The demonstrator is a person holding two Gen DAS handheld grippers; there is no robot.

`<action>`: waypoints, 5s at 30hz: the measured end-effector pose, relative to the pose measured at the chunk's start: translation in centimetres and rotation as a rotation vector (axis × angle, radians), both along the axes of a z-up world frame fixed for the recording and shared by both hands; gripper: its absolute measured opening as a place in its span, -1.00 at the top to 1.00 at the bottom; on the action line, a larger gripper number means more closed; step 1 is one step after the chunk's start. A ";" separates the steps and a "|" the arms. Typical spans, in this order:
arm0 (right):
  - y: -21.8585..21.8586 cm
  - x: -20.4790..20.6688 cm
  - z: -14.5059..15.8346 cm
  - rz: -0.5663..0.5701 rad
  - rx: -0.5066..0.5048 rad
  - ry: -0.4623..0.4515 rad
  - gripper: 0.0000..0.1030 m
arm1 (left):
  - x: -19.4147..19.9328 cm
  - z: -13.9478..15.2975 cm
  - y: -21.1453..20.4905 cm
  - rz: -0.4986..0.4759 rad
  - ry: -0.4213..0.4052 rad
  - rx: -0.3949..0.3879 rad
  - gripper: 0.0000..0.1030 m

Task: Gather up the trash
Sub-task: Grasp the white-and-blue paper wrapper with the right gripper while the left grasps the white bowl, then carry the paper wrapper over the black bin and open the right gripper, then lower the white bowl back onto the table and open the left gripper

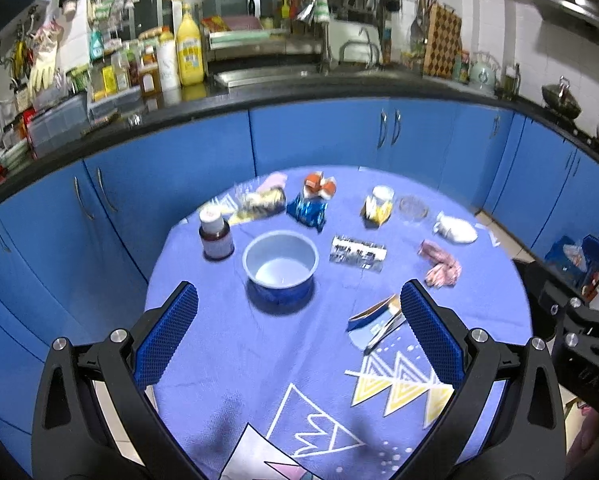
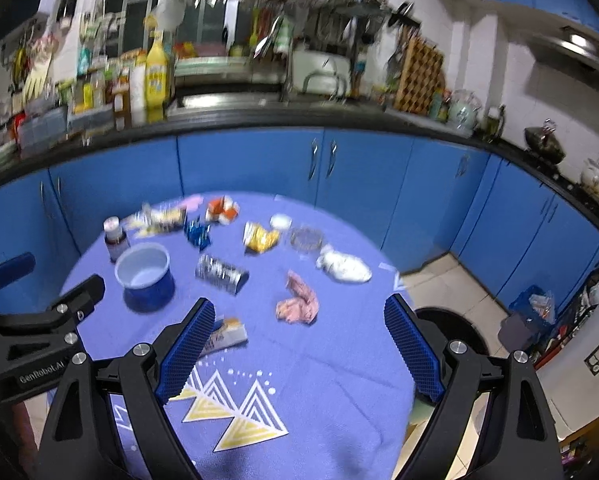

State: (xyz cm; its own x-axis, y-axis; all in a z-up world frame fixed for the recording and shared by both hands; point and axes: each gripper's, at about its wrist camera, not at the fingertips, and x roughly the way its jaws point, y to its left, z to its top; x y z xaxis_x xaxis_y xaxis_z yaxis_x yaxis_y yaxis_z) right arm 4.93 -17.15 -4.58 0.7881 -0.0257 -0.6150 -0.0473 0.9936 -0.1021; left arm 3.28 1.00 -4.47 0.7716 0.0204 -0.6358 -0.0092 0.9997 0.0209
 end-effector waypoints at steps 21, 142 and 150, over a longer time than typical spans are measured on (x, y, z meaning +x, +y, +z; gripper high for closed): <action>7.2 9.2 -13.4 0.273 0.064 0.363 -0.64 | 7.8 -9.3 5.9 0.011 0.213 -0.011 -0.94; -28.7 3.9 -7.2 -0.332 0.218 0.071 -0.43 | 12.3 -2.0 -31.7 -0.489 0.070 0.013 -0.84; -21.6 4.9 -6.5 -0.201 0.163 0.081 -0.43 | 12.0 -1.8 -24.4 -0.376 0.074 -0.010 -0.84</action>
